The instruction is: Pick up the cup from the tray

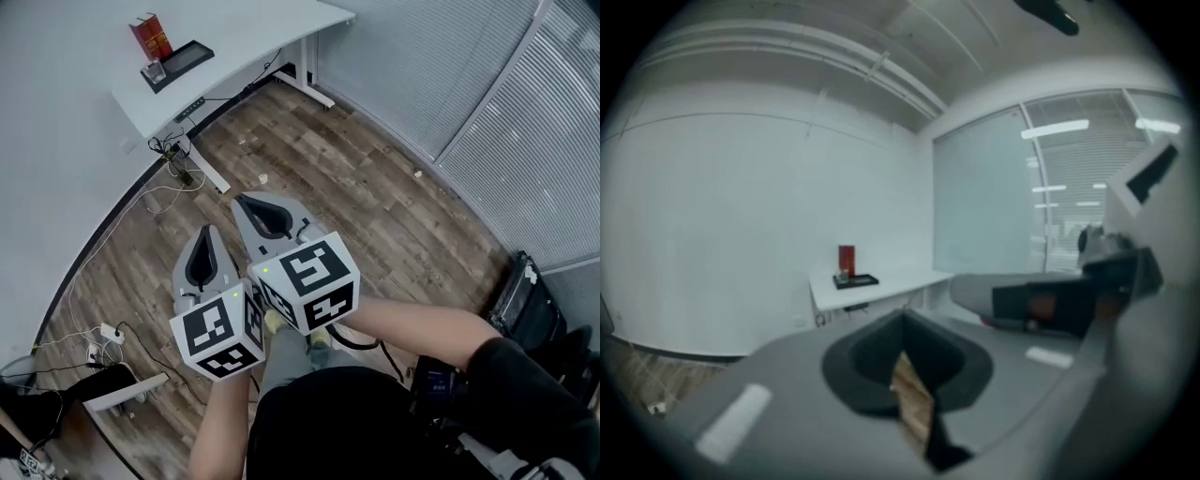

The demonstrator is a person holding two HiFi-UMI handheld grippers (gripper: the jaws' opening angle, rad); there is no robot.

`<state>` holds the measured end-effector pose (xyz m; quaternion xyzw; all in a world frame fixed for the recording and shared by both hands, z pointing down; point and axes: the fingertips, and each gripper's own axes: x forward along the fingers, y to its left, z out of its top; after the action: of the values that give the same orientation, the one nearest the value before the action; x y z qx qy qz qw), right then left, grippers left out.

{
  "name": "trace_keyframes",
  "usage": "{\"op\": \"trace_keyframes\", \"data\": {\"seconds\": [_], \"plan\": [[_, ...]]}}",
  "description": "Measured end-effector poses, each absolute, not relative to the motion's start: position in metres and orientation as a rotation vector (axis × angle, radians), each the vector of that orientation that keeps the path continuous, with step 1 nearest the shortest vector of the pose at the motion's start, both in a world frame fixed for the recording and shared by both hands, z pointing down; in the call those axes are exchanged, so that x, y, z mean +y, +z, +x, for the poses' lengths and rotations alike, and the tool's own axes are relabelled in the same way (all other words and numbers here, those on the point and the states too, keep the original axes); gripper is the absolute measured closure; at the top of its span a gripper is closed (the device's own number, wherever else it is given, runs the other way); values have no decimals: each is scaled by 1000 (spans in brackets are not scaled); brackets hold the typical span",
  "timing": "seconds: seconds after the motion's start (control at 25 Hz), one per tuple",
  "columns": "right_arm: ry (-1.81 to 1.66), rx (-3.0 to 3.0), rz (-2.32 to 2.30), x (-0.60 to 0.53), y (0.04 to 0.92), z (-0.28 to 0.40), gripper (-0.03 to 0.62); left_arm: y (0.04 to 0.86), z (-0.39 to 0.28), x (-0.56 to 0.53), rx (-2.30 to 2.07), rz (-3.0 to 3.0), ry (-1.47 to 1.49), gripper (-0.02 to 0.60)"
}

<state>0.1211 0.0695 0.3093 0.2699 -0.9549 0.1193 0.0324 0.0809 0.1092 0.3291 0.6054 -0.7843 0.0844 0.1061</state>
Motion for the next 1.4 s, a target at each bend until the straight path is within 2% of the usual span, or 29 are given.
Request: {"op": "trace_keyframes", "data": {"seconds": [0.48, 1.4], "plan": [[365, -2932, 778, 29, 314, 68, 579, 334, 30, 69, -2309, 1750, 234, 581], [226, -2953, 732, -38, 292, -96, 579, 315, -131, 1, -2368, 1741, 131, 581]]}}
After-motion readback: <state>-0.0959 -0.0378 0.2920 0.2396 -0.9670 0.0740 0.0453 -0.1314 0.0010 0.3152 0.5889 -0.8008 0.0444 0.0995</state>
